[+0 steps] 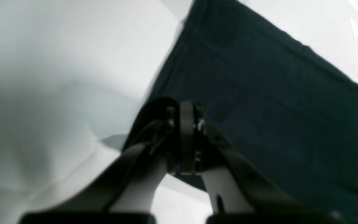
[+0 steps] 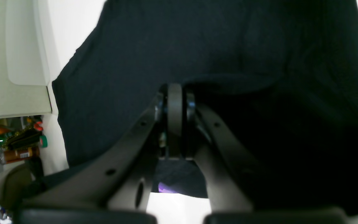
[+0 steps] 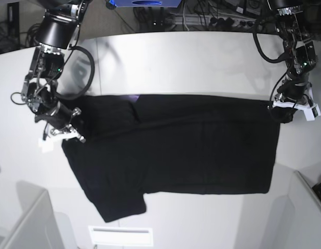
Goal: Fold the T-shirt properly
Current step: 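Raise both grippers holding the shoulders, lifting the shirt off the table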
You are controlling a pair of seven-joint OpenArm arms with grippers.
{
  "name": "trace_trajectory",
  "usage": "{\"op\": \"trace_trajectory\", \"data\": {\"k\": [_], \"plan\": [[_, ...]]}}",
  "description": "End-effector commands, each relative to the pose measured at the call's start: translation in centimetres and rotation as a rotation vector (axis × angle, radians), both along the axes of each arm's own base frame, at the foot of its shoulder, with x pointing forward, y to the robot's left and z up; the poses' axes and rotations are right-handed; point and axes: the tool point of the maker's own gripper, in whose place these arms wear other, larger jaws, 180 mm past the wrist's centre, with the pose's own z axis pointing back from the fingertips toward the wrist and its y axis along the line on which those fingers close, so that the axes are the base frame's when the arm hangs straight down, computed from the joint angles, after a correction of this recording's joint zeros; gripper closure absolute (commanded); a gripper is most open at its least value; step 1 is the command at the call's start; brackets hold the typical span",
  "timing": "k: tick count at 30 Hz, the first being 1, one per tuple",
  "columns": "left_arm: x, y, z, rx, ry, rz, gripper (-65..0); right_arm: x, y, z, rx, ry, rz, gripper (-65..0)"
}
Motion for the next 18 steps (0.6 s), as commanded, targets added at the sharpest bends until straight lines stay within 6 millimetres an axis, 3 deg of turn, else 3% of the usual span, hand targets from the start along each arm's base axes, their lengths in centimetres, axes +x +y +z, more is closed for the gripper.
{"op": "trace_trajectory", "data": {"k": [1,17,18], "plan": [[0.8,0.6,1.4,0.025,-0.044,-0.001,0.0,1.4,-0.7,1.8,-0.011,-0.061,-0.01,0.0],[2.1,1.7,0.3,-0.006,-0.037,0.038,0.0,1.5,-0.6,1.6,-0.003,-0.049,-0.005,0.0],[2.2,1.7,0.4,-0.007,-0.04,0.04,-4.9,1.5,-0.7,1.5,-0.002,-0.047,-0.01,-3.9]]}}
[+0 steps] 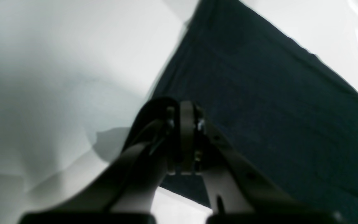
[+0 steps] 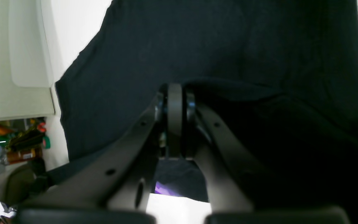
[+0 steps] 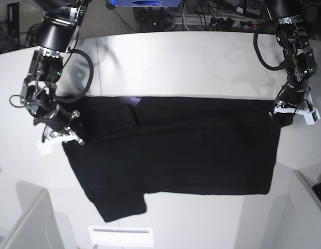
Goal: Fold the T-shirt properly
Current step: 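Raise both grippers holding the shoulders, lifting the shirt off the table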
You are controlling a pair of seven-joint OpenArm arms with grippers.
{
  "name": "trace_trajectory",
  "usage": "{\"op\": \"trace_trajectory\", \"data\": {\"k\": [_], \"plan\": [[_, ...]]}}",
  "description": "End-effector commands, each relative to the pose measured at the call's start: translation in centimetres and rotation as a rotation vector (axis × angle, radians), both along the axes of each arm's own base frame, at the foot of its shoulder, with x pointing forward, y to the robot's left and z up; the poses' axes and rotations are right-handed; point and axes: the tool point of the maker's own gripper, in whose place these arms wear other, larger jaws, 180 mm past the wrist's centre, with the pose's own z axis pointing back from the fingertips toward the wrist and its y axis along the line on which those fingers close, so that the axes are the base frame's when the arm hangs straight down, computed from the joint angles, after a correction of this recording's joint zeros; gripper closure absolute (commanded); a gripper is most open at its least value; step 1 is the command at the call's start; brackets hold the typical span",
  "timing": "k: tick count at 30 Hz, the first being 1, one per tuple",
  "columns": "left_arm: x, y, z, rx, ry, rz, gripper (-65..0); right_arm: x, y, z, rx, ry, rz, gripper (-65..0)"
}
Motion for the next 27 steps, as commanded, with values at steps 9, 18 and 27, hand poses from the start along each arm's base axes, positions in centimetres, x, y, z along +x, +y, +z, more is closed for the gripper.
{"op": "trace_trajectory", "data": {"k": [9,18,27], "plan": [[4.5,1.4,3.5,0.005,-0.123,0.03,-39.7,0.7,-1.7,0.4,0.034,0.035,-0.128,-22.1],[5.1,2.4,5.7,0.011,-0.188,0.055,-45.1,-1.7,-5.1,2.3,-0.07,-0.108,-0.281,-21.8],[-1.7,3.1,5.7,0.061,-0.185,0.07,-44.3,-9.2,-6.4,1.8,-0.137,-0.081,-0.473,-21.9]]}}
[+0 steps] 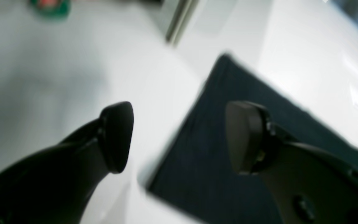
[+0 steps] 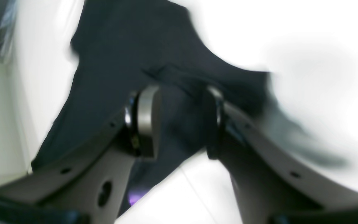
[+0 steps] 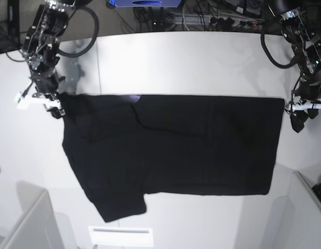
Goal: Fold the T-shirt properly
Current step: 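Raise both grippers holding the shoulders, lifting the shirt off the table, then lower the shirt with both grippers and release the shoulders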
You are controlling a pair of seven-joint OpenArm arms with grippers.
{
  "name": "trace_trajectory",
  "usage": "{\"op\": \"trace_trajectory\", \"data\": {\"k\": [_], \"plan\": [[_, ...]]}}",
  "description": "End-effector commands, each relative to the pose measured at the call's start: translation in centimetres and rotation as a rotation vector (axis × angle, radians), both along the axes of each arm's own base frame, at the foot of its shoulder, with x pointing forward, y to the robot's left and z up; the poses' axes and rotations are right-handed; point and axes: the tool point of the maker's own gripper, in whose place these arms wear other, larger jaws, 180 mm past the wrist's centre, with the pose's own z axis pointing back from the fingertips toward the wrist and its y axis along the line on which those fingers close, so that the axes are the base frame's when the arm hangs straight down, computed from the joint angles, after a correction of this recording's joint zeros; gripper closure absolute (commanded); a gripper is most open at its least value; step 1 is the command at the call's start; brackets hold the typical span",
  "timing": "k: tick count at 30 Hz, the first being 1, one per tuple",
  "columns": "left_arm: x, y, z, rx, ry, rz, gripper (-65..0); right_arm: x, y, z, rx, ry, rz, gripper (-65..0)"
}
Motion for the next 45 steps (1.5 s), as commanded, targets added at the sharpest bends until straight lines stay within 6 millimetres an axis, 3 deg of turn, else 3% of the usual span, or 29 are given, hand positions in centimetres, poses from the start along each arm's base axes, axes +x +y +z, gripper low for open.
{"op": "trace_trajectory", "data": {"k": [1,6,11,18,28,37,42,45], "plan": [[0.2,0.7,1.6,0.033,-0.047,-0.001,-44.3,-0.2,-0.4,1.1,-0.019,-0.037,-0.015,-21.9],[-2.1,0.5,-1.0,0.0,0.017,0.013,-45.1,-2.0,0.8,0.6,-0.012,-0.045,-0.027,-22.2],[-2.9,0.6,-3.4,-0.048,0.06,0.042,-44.3,-2.5,2.5,0.0,0.028,-0.057,-0.011,-22.4],[-1.9,0.8,-5.3,-0.105,0.072,0.068,-44.3,-2.3,2.5,-0.5,0.036,-0.054,-0.019,-22.4],[-0.8,0.9,-7.7,-0.176,0.097,0.098,-44.3,-1.8,2.2,-4.1,0.068,0.005,-0.056,-22.4],[-0.1,0.1,-8.8,-0.201,0.116,0.082,-44.3,0.0,2.4,-5.7,0.096,0.024,-0.065,-22.4],[0.3,-0.9,-9.0,-0.202,0.124,0.055,-44.3,-0.3,2.2,-6.8,0.096,0.043,-0.087,-30.6],[0.4,-1.1,-9.1,-0.204,0.124,0.051,-44.3,-0.6,1.8,-7.4,0.085,0.049,-0.108,-32.4]]}}
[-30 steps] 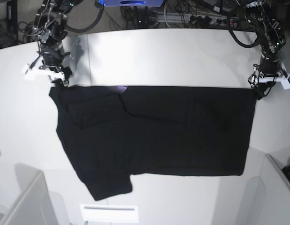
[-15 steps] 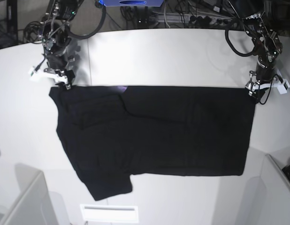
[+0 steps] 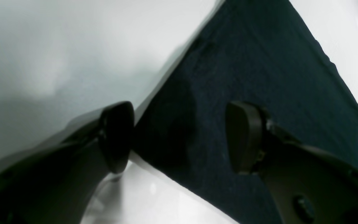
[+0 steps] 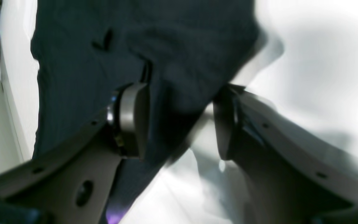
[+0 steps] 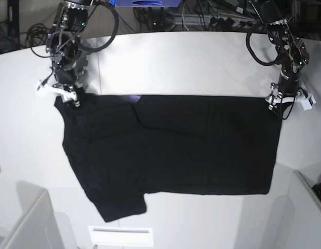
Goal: Fold the T-shirt properly
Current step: 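Lower the shirt with both grippers and release the shoulders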
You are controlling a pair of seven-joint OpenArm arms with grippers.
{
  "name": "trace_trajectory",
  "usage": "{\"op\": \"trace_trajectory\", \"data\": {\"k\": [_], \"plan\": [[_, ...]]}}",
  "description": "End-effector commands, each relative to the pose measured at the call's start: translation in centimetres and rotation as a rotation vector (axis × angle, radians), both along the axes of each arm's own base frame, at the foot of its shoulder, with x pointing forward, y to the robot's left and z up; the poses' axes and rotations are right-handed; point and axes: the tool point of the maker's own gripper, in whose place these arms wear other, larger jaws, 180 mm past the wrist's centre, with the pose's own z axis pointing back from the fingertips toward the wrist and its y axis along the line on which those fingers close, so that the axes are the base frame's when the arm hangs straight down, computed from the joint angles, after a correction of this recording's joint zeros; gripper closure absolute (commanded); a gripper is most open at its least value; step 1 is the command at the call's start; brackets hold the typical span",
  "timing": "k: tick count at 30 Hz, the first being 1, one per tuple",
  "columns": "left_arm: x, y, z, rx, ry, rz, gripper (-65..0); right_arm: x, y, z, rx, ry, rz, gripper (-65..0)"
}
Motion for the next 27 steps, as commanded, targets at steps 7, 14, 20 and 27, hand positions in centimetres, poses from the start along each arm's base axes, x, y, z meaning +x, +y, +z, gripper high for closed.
{"op": "trace_trajectory", "data": {"k": [7,14,20,27], "plan": [[1.1,0.2,-0.2,-0.025,0.002,0.01,-43.9,-0.3,-1.4,-1.6,-0.013,0.056,0.001,-32.1],[0.9,0.2,-0.6,-0.031,0.01,0.012,-43.8,-0.5,-1.6,-1.9,-0.017,0.063,0.005,-25.7],[0.9,0.2,-0.7,-0.029,0.014,0.011,-31.6,-0.3,-1.8,-1.7,-0.021,0.062,0.01,-4.8],[0.1,0.2,-1.2,-0.029,0.035,0.01,0.0,-0.4,-2.5,-1.7,-0.038,0.067,0.014,0.0]]}}
